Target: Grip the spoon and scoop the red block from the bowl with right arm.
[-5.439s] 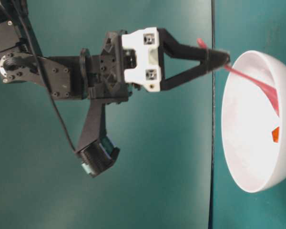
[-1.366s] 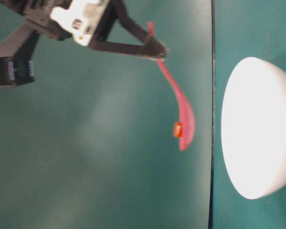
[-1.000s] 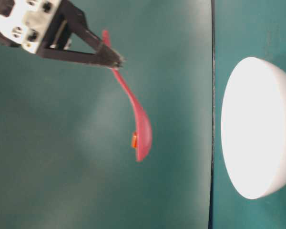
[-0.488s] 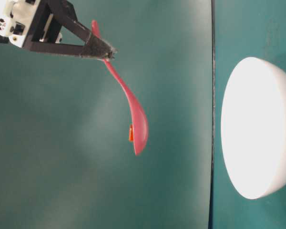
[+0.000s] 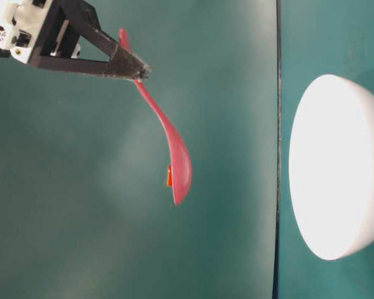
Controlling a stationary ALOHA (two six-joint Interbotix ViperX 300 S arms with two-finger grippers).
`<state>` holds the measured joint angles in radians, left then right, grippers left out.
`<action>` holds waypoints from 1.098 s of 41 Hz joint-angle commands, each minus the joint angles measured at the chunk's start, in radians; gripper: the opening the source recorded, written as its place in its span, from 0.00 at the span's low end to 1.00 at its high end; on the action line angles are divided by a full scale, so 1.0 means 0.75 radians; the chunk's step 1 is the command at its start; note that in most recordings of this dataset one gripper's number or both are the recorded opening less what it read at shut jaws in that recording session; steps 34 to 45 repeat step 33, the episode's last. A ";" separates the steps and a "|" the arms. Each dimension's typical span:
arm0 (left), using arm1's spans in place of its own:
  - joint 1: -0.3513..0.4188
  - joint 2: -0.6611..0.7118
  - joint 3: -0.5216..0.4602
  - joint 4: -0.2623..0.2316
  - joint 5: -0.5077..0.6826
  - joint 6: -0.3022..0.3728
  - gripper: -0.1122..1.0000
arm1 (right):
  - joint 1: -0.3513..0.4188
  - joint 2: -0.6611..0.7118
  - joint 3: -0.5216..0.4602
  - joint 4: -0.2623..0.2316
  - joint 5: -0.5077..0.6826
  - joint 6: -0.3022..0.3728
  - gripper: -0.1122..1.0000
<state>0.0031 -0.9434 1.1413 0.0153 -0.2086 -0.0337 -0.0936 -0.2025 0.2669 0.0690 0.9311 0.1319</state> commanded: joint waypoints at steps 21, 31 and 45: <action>-0.002 0.010 -0.014 0.004 -0.043 -0.002 0.11 | 0.004 -0.043 -0.016 -0.008 -0.014 0.002 0.32; -0.002 0.010 -0.014 0.004 -0.051 -0.002 0.11 | 0.004 -0.043 -0.002 -0.010 -0.029 0.000 0.32; -0.002 0.010 -0.014 0.004 -0.051 -0.002 0.11 | 0.004 -0.043 -0.002 -0.010 -0.031 0.000 0.31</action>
